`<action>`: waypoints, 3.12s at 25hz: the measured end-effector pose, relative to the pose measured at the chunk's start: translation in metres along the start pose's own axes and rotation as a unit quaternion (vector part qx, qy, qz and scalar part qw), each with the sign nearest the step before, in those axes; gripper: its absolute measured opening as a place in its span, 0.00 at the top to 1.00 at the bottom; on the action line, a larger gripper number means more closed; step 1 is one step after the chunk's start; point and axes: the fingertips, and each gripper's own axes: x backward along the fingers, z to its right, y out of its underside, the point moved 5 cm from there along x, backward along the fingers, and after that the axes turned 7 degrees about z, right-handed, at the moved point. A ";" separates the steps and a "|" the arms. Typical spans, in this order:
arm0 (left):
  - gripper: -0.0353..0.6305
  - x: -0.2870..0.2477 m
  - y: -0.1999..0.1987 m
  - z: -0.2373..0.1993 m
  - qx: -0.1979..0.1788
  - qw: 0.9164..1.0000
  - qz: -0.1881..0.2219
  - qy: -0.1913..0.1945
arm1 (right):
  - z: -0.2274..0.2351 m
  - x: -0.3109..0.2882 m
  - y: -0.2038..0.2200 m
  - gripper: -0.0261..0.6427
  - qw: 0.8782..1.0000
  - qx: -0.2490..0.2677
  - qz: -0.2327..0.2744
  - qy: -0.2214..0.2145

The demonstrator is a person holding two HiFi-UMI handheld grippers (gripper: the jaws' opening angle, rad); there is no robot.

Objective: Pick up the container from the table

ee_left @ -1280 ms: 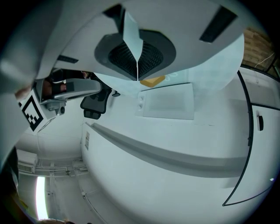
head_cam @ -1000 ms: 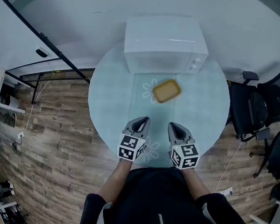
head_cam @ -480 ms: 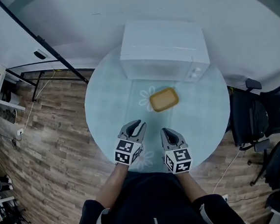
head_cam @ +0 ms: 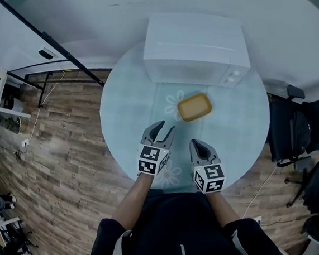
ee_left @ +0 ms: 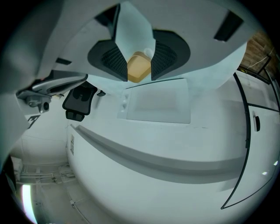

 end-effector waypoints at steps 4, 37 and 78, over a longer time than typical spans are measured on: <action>0.70 -0.017 0.001 -0.002 -0.007 1.000 -0.005 0.008 | 0.003 0.001 0.002 0.92 1.000 0.001 0.000 0.006; 0.68 -0.141 0.085 -0.027 0.040 0.991 -0.128 -0.007 | 0.036 0.025 0.006 0.92 0.998 -0.002 -0.018 0.059; 0.91 -0.163 0.123 -0.022 0.036 0.978 -0.203 0.005 | 0.047 0.030 0.021 0.92 0.996 -0.017 -0.041 0.073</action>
